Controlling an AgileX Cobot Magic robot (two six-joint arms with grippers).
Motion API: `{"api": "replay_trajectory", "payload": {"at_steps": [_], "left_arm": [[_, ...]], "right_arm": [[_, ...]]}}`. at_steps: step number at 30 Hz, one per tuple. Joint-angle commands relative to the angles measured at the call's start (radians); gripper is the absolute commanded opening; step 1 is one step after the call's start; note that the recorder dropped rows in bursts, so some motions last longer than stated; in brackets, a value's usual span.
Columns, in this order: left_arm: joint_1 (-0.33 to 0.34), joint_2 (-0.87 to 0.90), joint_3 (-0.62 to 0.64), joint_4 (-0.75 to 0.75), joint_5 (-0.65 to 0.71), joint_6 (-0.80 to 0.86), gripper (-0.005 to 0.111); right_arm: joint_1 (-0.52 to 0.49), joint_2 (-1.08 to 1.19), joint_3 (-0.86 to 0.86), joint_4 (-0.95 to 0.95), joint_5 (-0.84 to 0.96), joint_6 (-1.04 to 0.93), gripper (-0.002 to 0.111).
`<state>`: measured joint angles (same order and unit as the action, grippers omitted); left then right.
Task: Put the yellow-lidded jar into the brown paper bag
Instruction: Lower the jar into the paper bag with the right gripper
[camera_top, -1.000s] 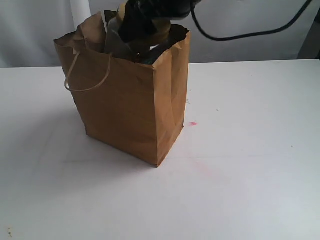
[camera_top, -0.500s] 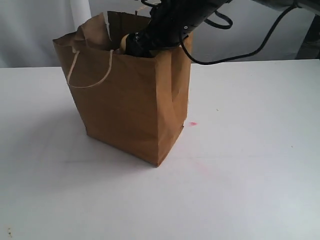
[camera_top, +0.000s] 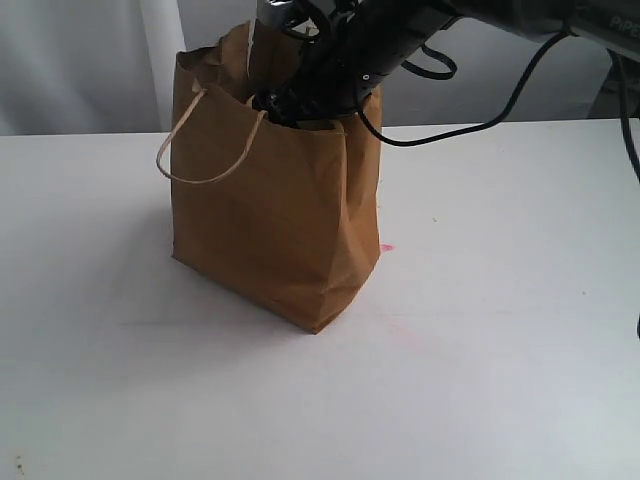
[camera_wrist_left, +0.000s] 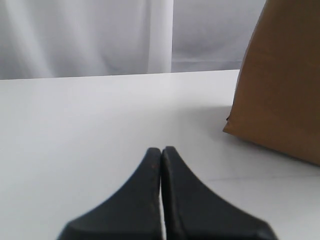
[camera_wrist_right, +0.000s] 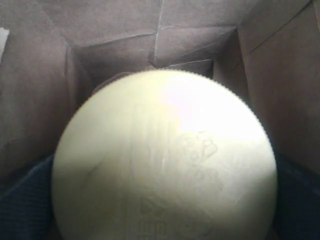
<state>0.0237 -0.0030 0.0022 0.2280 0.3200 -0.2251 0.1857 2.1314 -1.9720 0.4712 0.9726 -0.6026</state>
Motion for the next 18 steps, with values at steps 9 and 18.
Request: {"api": "replay_trajectory", "payload": {"at_steps": [9,18], "left_arm": [[-0.003,0.003,-0.002,-0.004,-0.010,-0.004,0.001],[-0.003,0.003,-0.002,-0.004,-0.010,-0.004,0.001]], "right_arm": [[0.004,0.004,-0.002,-0.016,0.050,0.009,0.000],[0.004,0.004,-0.002,-0.018,0.071,0.009,0.033]]}}
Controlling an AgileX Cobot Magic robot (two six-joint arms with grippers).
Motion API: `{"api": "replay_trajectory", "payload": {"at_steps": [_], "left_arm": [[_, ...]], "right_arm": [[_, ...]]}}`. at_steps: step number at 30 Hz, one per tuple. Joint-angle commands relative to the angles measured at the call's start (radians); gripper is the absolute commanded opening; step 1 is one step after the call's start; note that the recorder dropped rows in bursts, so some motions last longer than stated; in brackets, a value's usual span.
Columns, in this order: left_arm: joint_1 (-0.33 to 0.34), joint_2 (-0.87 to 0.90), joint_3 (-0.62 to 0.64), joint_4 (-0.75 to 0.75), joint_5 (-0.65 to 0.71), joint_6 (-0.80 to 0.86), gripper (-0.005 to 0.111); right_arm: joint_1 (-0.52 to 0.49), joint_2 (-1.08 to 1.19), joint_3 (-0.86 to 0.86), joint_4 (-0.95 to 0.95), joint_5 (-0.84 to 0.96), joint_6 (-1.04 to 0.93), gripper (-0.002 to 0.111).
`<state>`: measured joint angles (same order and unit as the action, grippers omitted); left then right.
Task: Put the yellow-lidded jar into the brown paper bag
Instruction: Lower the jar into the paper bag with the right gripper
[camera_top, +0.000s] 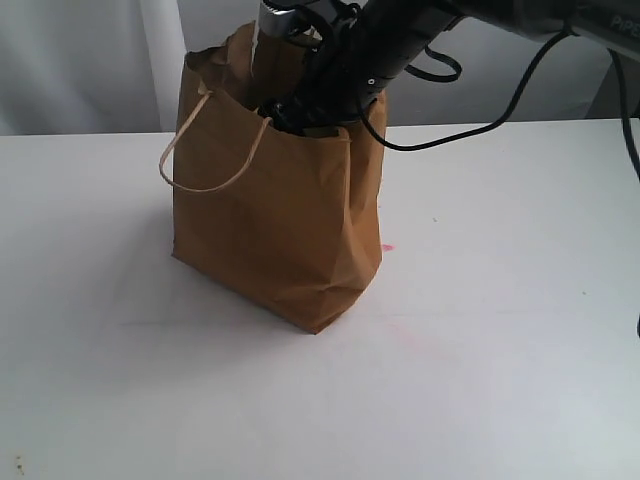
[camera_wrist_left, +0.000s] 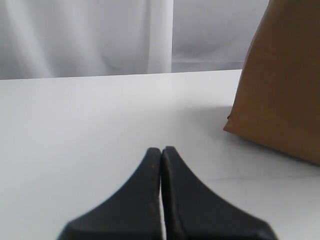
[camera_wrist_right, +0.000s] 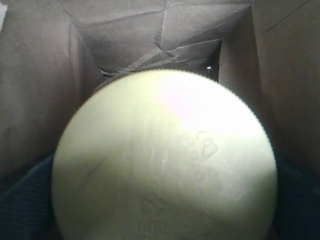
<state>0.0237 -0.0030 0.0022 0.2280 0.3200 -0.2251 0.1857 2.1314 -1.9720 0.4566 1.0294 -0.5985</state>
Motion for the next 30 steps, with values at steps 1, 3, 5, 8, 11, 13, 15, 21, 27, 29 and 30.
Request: {"api": "replay_trajectory", "payload": {"at_steps": [1,3,5,8,11,13,15,21,27,29,30], "left_arm": [[-0.003,0.003,-0.002,-0.004,-0.010,-0.004,0.001],[-0.003,0.003,-0.002,-0.004,-0.010,-0.004,0.001],[-0.003,0.003,-0.002,-0.004,-0.010,-0.004,0.001],[-0.003,0.003,-0.002,-0.004,-0.010,-0.004,0.001],[-0.003,0.003,-0.002,-0.004,-0.010,-0.004,0.001],[-0.003,0.003,-0.002,-0.004,-0.010,-0.004,0.001],[-0.003,0.003,-0.002,-0.004,-0.010,-0.004,0.001],[-0.003,0.003,-0.002,-0.004,-0.010,-0.004,0.001],[-0.003,0.003,-0.002,-0.004,-0.010,-0.004,0.001],[-0.003,0.003,-0.002,-0.004,-0.010,-0.004,0.001],[-0.003,0.003,-0.002,-0.004,-0.010,-0.004,0.001]], "right_arm": [[0.004,0.004,-0.002,-0.003,0.015,0.004,0.041],[0.004,0.004,-0.002,-0.003,0.015,0.004,0.057],[0.004,0.004,-0.002,-0.003,0.015,0.004,0.070],[0.004,0.004,-0.002,0.000,0.007,0.004,0.083],[0.004,0.004,-0.002,0.003,0.001,0.004,0.086],[0.004,0.004,-0.002,0.003,-0.001,0.004,0.086],[0.004,0.004,-0.002,0.003,-0.001,0.004,0.086],[0.004,0.004,-0.002,0.003,0.004,0.004,0.089],[0.004,0.004,-0.002,0.003,0.008,0.004,0.105],[0.004,0.004,-0.002,0.003,0.008,0.004,0.105],[0.004,0.004,-0.002,0.003,0.008,0.004,0.105]]}}
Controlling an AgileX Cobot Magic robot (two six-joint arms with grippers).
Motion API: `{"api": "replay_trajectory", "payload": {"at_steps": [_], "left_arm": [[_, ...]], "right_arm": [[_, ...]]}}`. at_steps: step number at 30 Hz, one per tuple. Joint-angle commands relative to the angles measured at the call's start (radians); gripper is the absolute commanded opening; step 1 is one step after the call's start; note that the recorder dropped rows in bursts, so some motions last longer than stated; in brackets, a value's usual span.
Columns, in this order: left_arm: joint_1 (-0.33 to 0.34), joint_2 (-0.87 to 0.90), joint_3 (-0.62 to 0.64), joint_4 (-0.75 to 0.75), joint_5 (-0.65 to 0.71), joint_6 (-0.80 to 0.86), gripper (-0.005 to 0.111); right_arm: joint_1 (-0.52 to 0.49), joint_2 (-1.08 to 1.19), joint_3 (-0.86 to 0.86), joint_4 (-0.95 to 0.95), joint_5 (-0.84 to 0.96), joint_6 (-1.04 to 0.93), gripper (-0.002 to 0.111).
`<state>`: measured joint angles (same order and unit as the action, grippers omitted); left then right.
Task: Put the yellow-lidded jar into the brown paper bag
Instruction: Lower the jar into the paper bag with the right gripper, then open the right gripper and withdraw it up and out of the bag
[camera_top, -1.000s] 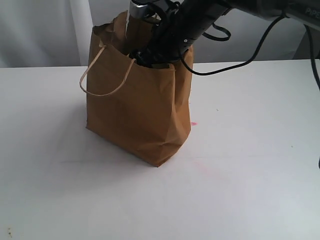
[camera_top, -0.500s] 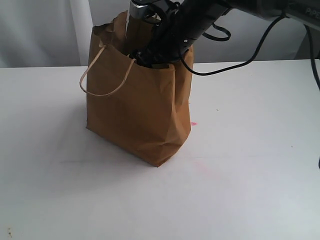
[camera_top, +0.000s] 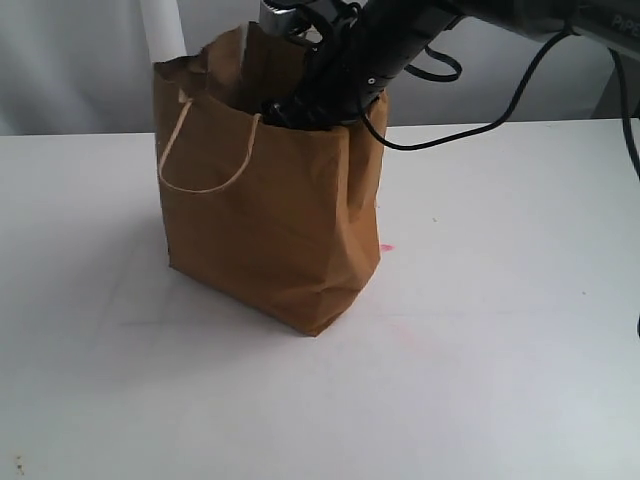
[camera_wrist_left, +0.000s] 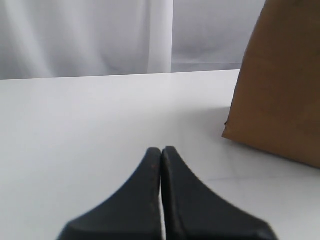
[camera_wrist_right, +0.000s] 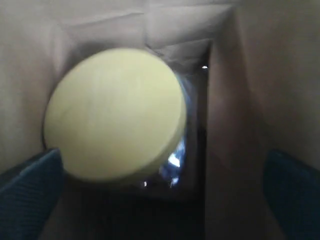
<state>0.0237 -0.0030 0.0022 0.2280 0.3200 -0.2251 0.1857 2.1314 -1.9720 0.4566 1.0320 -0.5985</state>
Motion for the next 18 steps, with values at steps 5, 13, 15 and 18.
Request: {"api": "replay_trajectory", "payload": {"at_steps": [5,13,15,18], "left_arm": [[-0.003,0.003,-0.002,-0.004,-0.010,-0.004,0.001],[-0.003,0.003,-0.002,-0.004,-0.010,-0.004,0.001],[-0.003,0.003,-0.002,-0.004,-0.010,-0.004,0.001],[-0.003,0.003,-0.002,-0.004,-0.010,-0.004,0.001]], "right_arm": [[0.004,0.004,-0.002,0.003,0.005,0.004,0.105],[0.004,0.004,-0.003,0.020,0.005,0.004,0.105],[0.004,0.001,-0.013,0.042,0.008,0.004,0.105],[0.004,0.001,-0.048,0.044,0.038,0.002,0.105]]}}
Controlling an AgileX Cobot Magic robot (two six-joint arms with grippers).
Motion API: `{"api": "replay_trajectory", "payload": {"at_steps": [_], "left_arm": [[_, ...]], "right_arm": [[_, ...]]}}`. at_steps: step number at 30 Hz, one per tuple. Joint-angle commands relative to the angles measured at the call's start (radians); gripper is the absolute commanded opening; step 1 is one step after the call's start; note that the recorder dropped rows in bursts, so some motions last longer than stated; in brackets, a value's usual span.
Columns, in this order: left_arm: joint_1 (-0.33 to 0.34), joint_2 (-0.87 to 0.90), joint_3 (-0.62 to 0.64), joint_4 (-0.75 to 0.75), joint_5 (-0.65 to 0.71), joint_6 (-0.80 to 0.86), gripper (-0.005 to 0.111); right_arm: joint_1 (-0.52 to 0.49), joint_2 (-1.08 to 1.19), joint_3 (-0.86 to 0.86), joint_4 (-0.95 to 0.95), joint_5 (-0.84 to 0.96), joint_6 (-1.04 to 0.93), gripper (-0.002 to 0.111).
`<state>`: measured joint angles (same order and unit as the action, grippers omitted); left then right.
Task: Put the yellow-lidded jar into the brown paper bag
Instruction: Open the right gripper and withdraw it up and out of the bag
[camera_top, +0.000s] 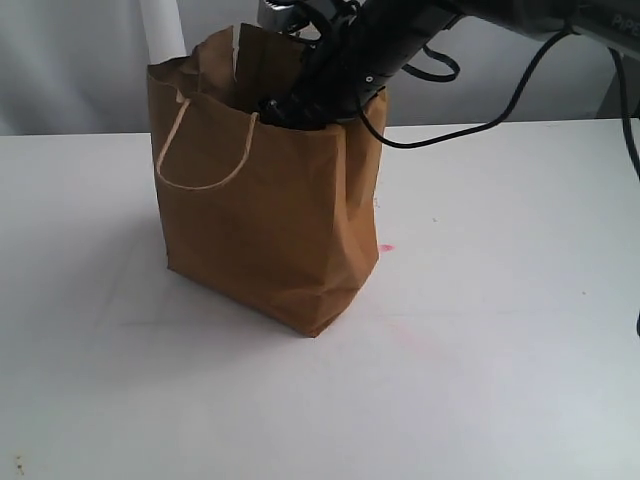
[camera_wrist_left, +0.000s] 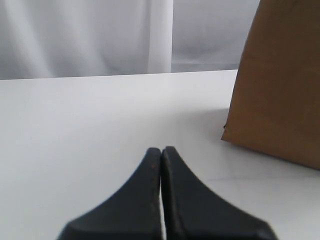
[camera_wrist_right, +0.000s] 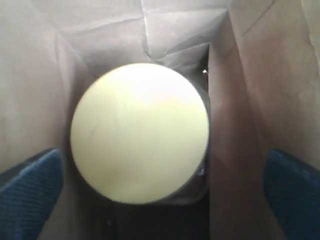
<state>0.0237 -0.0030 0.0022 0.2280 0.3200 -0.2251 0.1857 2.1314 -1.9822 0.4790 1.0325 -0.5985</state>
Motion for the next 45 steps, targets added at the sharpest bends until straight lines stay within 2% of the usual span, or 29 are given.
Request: {"api": "replay_trajectory", "payload": {"at_steps": [1,7,10,13,14,15,18,20,25,28,30,33,45], "left_arm": [[-0.003,0.003,-0.002,-0.004,-0.010,-0.004,0.001],[-0.003,0.003,-0.002,-0.004,-0.010,-0.004,0.001],[-0.003,0.003,-0.002,-0.004,-0.010,-0.004,0.001],[-0.003,0.003,-0.002,-0.004,-0.010,-0.004,0.001],[-0.003,0.003,-0.002,-0.004,-0.010,-0.004,0.001],[-0.003,0.003,-0.002,-0.004,-0.010,-0.004,0.001],[-0.003,0.003,-0.002,-0.004,-0.010,-0.004,0.001],[-0.003,0.003,-0.002,-0.004,-0.010,-0.004,0.001],[-0.003,0.003,-0.002,-0.004,-0.010,-0.004,0.001],[-0.003,0.003,-0.002,-0.004,-0.010,-0.004,0.001],[-0.003,0.003,-0.002,-0.004,-0.010,-0.004,0.001],[-0.003,0.003,-0.002,-0.004,-0.010,-0.004,0.001],[-0.003,0.003,-0.002,-0.004,-0.010,-0.004,0.001]], "right_arm": [[0.004,0.001,-0.050,0.027,0.054,0.002,0.105],[0.004,0.000,-0.193,0.036,0.189,0.029,0.105],[0.004,-0.004,-0.244,0.046,0.189,0.070,0.096],[0.004,-0.039,-0.250,0.056,0.189,0.085,0.057],[0.004,-0.045,-0.253,0.056,0.189,0.085,0.050],[0.004,-0.056,-0.253,0.056,0.189,0.087,0.037],[0.004,-0.079,-0.253,0.056,0.189,0.113,0.011],[0.004,-0.096,-0.253,0.056,0.189,0.147,0.000],[0.004,-0.148,-0.253,0.016,0.189,0.221,0.000],[0.004,-0.217,-0.225,-0.130,0.189,0.294,0.000],[0.002,-0.273,-0.152,-0.137,0.189,0.292,0.000],[0.002,-0.396,0.049,-0.135,0.189,0.261,0.000],[0.002,-0.841,0.583,-0.137,0.149,0.345,0.000]]}}
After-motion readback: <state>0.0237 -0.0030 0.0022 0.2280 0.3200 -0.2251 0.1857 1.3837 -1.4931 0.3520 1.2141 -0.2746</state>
